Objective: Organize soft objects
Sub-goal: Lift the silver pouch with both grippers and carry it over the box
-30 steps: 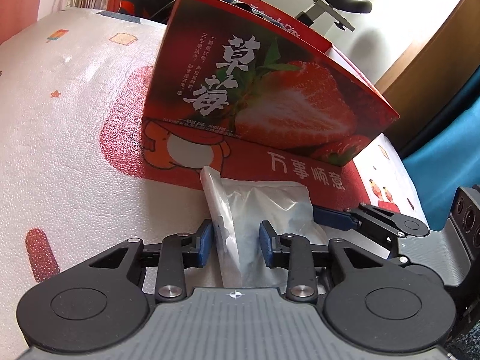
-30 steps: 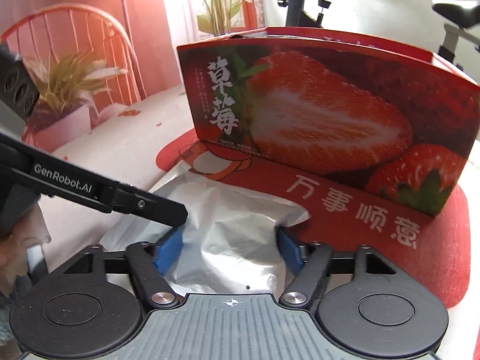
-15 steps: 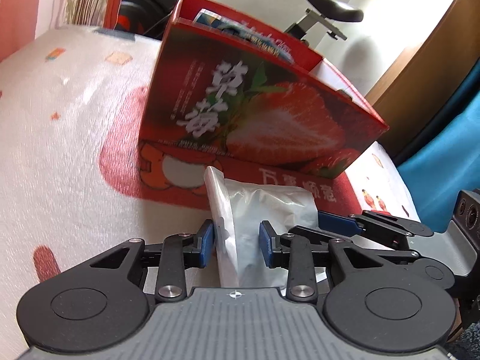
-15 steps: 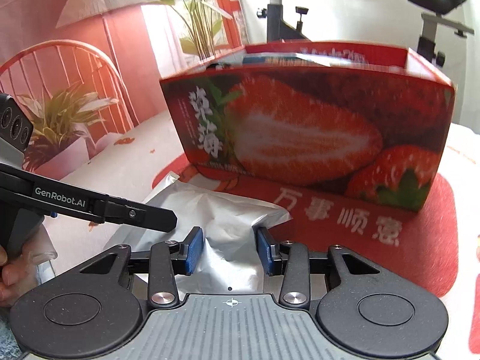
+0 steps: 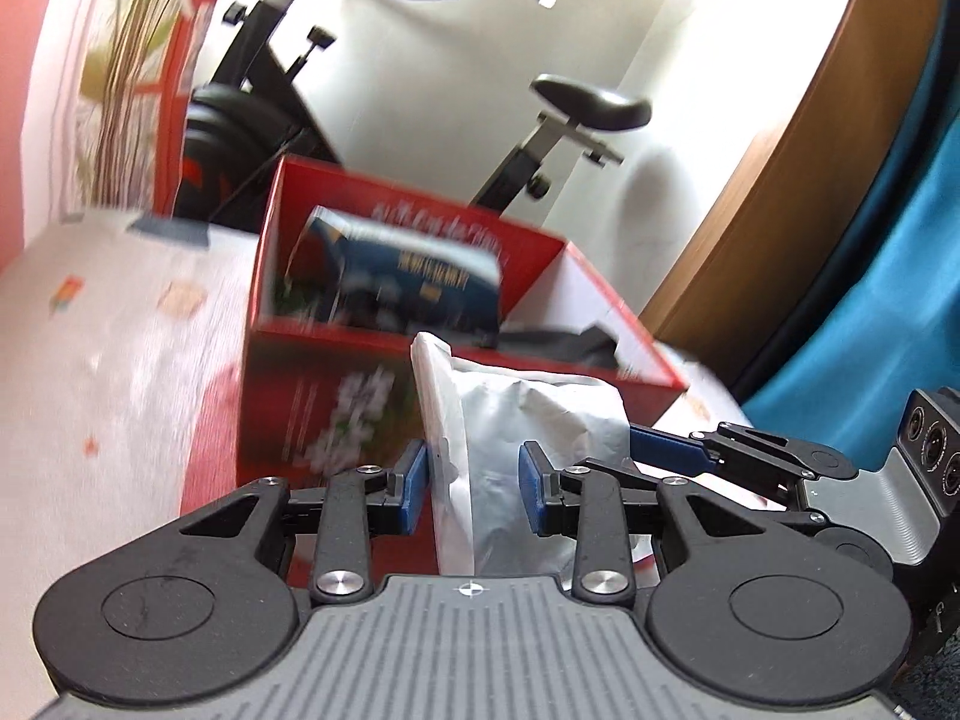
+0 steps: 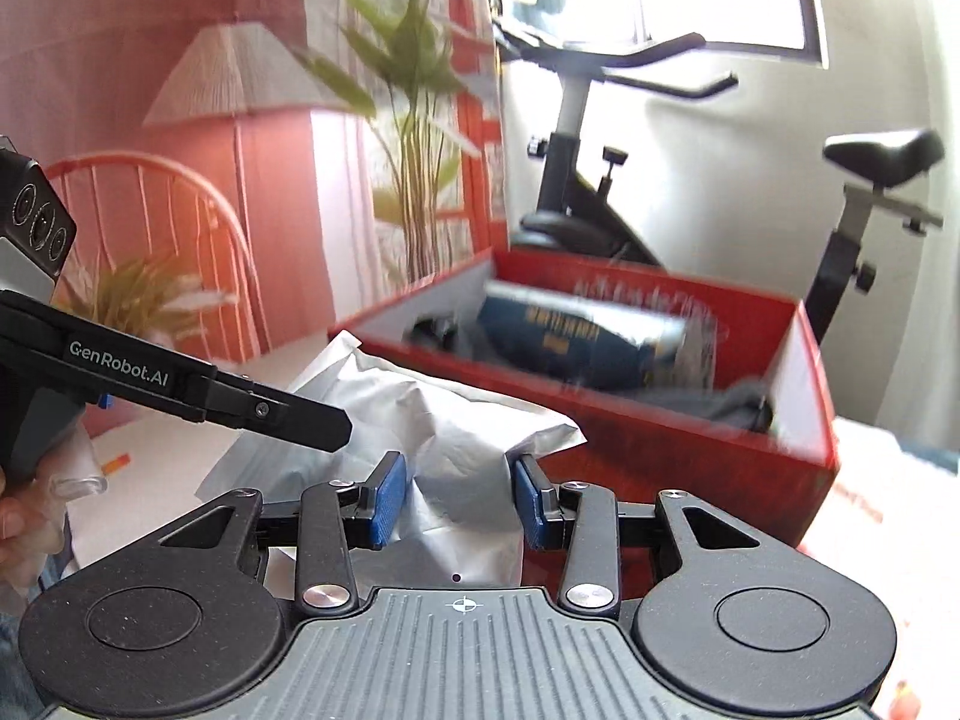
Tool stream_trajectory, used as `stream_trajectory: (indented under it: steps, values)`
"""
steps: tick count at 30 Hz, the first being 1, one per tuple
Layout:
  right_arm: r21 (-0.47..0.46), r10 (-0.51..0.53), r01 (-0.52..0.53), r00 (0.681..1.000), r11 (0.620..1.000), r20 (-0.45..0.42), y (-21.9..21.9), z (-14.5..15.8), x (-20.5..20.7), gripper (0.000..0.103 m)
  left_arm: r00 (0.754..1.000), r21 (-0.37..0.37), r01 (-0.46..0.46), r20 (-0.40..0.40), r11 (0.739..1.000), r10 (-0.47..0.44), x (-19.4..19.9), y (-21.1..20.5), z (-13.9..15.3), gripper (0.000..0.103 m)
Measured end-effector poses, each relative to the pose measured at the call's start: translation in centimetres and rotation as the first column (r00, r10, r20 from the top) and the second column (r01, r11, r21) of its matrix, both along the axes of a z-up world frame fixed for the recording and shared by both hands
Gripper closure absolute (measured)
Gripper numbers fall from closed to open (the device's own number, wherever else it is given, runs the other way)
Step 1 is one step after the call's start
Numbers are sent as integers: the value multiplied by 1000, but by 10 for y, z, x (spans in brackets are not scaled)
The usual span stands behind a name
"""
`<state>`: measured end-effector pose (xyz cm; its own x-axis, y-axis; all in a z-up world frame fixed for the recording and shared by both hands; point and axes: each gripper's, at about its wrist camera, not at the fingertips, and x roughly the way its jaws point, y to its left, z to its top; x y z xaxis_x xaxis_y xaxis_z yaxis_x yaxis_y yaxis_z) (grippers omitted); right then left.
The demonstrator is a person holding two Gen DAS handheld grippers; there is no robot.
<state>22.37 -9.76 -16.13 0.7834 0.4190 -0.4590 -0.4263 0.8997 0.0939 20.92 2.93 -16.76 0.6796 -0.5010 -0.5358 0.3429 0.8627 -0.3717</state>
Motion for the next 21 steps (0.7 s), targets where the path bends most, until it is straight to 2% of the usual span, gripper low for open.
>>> stream_trajectory:
  steps: [7, 11, 14, 18, 21]
  values:
    - [-29, -7, 9, 997, 1000, 72, -6, 32, 27, 67, 998, -18, 5, 58, 1000, -4, 26, -4, 28, 69]
    - [-54, -18, 23, 995, 998, 96, -10, 42, 52, 67, 996, -4, 9, 87, 1000, -8, 54, -12, 39, 69]
    - [-75, -39, 47, 994, 996, 105, -11, 43, 74, 67, 996, -2, -1, 88, 1000, 2, 75, -15, 42, 69]
    - [-92, -68, 77, 993, 993, 101, -13, 35, 106, 67, 995, 39, -22, 93, 999, 18, 103, -23, 39, 69]
    - [-101, -89, 94, 995, 990, 52, -14, 25, 127, 67, 998, 74, -29, 66, 997, 24, 121, -28, 30, 69]
